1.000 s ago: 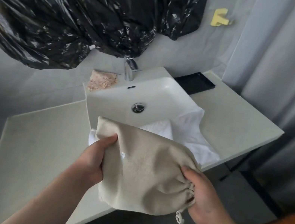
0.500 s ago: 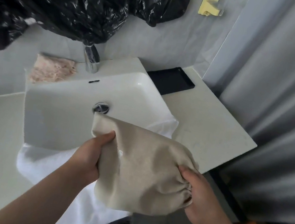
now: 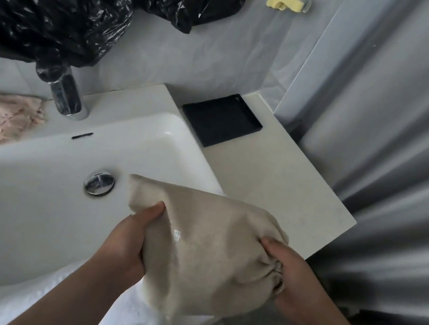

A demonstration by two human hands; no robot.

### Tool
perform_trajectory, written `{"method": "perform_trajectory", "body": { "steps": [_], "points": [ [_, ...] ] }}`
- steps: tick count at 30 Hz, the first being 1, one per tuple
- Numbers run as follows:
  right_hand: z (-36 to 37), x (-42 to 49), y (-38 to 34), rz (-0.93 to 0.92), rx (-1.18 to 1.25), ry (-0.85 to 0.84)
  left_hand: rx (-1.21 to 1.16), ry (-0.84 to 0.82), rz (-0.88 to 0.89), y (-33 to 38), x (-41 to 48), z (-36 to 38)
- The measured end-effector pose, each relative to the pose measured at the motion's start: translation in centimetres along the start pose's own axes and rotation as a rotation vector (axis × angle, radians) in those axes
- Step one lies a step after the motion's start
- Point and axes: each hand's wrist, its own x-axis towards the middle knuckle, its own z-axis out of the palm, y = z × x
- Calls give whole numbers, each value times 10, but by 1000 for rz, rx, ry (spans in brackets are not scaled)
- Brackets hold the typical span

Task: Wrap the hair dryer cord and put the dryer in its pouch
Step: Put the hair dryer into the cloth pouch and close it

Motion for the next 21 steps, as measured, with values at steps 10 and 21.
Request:
{"method": "perform_trajectory", "body": {
  "steps": [10, 21],
  "points": [
    [-17, 47, -43, 37, -56, -41, -34, 85, 44, 12, 18, 48],
    [-119, 123, -128, 97, -133, -175, -61, 264, 98, -22, 51, 182]
  ]
}}
